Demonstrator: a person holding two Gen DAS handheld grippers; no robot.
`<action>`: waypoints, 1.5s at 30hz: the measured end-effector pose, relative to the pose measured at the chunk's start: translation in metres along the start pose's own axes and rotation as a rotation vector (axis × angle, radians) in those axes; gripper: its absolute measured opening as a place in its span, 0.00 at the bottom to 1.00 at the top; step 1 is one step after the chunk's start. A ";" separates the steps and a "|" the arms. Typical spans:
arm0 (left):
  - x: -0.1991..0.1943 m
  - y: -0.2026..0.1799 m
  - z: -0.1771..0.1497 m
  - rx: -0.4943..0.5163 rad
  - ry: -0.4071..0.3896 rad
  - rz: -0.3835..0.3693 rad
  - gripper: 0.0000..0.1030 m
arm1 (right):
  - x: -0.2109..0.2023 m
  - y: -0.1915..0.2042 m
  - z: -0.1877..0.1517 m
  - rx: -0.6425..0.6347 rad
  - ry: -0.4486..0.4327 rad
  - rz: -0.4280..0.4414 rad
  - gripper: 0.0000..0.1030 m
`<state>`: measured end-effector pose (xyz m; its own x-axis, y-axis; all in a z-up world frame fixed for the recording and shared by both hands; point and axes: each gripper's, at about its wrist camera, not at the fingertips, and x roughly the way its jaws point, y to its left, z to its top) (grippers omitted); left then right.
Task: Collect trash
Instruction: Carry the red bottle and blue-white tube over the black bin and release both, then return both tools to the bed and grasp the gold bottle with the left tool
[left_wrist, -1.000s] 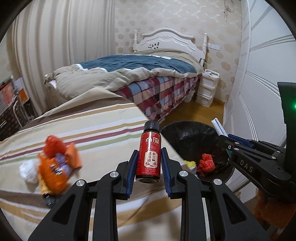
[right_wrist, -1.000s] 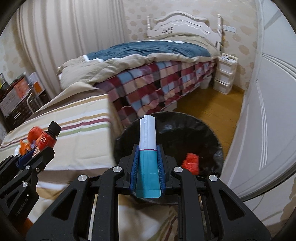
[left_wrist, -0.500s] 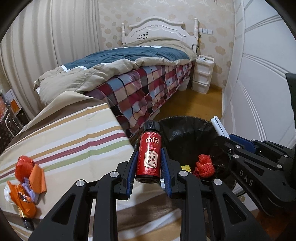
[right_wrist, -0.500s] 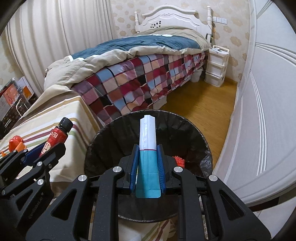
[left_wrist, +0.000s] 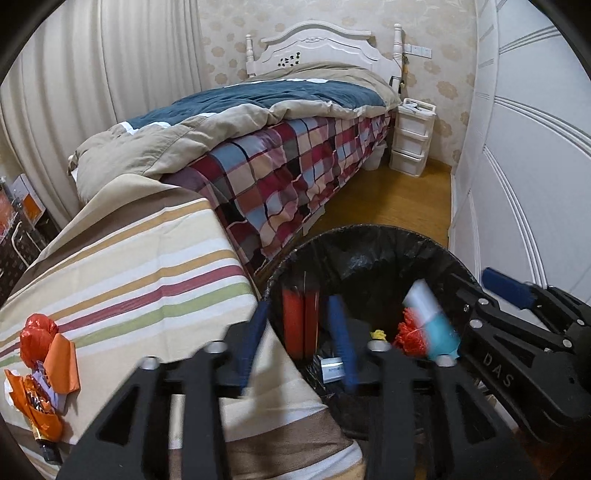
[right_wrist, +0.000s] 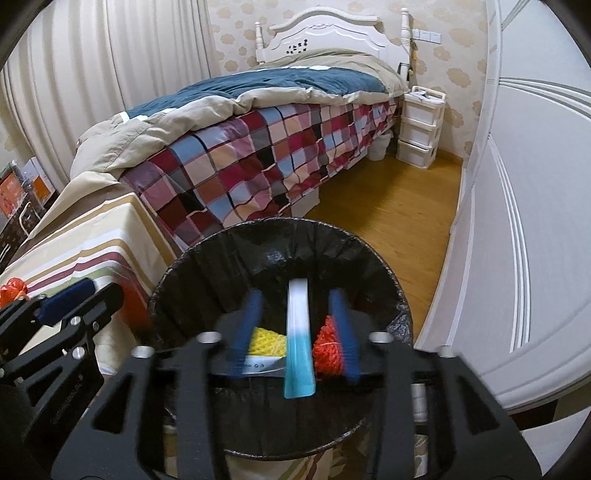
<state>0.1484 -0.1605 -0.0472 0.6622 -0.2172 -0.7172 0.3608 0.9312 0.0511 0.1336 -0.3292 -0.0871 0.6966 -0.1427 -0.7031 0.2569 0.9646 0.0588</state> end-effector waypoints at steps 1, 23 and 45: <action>-0.001 0.001 -0.001 -0.002 -0.003 0.003 0.51 | -0.001 0.000 -0.001 0.001 -0.004 -0.007 0.50; -0.067 0.085 -0.055 -0.111 -0.020 0.182 0.73 | -0.038 0.055 -0.024 -0.039 -0.002 0.070 0.67; -0.094 0.183 -0.120 -0.347 0.092 0.265 0.72 | -0.053 0.173 -0.060 -0.277 0.089 0.218 0.68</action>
<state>0.0733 0.0657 -0.0534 0.6354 0.0546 -0.7703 -0.0659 0.9977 0.0163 0.1012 -0.1415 -0.0825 0.6508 0.0811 -0.7549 -0.0912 0.9954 0.0283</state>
